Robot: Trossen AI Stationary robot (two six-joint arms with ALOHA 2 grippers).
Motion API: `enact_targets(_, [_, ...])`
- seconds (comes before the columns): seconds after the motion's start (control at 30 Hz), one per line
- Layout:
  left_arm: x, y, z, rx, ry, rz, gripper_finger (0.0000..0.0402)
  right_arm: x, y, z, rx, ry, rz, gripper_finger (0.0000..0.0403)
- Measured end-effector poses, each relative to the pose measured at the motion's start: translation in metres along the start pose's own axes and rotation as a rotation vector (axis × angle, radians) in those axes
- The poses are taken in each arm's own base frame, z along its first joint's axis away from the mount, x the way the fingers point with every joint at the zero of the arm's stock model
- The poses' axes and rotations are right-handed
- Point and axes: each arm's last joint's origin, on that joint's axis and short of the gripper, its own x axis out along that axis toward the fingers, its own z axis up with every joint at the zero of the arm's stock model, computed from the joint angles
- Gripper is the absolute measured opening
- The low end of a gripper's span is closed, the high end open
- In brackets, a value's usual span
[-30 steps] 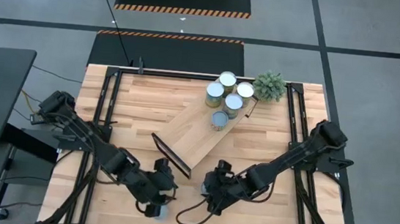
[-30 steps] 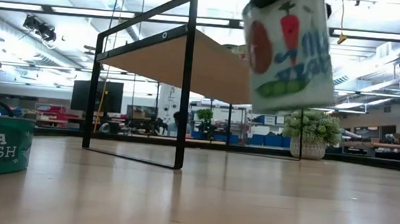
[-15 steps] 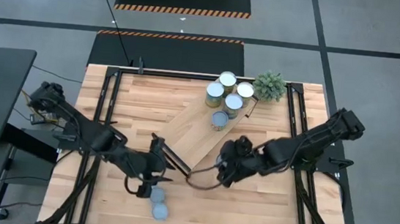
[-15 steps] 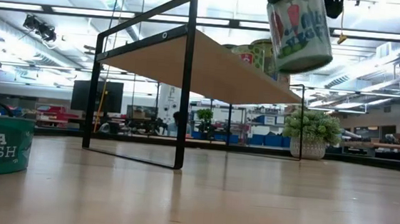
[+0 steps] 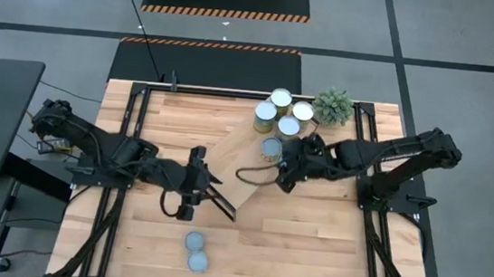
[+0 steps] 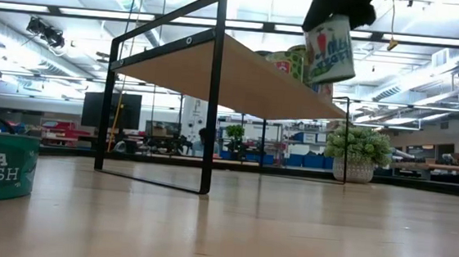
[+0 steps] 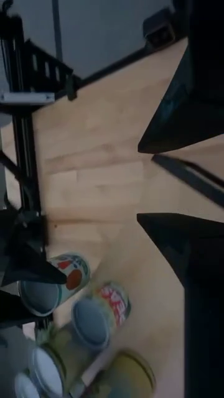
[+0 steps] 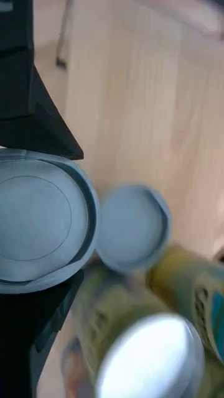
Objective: Pick and place cans onto a shelf
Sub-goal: Put the canned mixed vegetables on the shelf
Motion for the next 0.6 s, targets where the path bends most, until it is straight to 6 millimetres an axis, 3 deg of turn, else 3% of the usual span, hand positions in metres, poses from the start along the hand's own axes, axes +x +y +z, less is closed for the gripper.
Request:
enact_targets(0.2, [0.004, 0.014, 0.001, -0.004, 0.004, 0.044, 0.0172, 0.011, -0.013, 0.015, -0.046, -0.011, 0.018, 0.0291])
enact_targets(0.6, [0.006, 0.020, 0.001, -0.012, 0.010, 0.063, 0.0172, 0.024, -0.013, 0.033, -0.049, -0.114, 0.055, 0.0291])
